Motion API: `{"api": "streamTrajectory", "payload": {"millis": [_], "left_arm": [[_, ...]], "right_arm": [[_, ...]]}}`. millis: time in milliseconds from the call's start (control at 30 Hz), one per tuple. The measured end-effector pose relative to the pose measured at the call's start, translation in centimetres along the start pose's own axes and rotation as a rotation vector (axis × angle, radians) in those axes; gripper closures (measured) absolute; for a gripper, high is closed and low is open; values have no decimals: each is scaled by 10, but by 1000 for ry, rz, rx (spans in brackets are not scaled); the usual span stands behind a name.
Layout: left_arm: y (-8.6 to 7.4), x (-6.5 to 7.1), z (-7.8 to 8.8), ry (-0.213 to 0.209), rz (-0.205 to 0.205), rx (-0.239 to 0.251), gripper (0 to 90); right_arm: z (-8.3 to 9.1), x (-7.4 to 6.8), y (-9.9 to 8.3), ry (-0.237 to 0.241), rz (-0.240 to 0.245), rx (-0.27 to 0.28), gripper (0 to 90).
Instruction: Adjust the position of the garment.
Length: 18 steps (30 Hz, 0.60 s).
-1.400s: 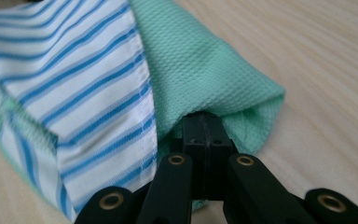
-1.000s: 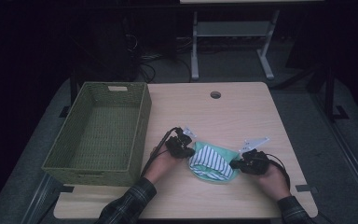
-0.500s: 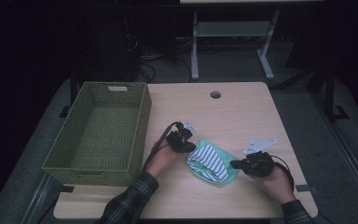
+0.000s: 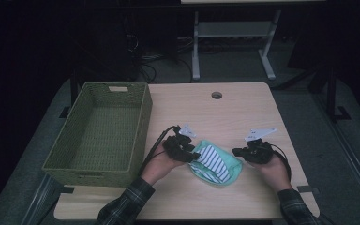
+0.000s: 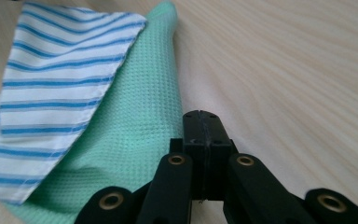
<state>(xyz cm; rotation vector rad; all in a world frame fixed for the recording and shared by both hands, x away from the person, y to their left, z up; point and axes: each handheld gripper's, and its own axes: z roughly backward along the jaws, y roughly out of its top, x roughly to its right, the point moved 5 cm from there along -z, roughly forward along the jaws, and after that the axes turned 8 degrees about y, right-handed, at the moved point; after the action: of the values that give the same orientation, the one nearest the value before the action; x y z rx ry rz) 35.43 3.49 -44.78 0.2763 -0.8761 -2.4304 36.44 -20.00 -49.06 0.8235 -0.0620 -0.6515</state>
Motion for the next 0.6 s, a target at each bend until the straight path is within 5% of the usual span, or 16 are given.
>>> {"api": "streamTrajectory", "payload": {"millis": [267,600], "left_arm": [[-7,25,2,-29,-21,-18,493],[-26,35,0,-1,-55,-74,422]], "right_arm": [[-10,-9,-5,36,13,-39,898],[-11,-32,-8,79,43,-53,897]]}}
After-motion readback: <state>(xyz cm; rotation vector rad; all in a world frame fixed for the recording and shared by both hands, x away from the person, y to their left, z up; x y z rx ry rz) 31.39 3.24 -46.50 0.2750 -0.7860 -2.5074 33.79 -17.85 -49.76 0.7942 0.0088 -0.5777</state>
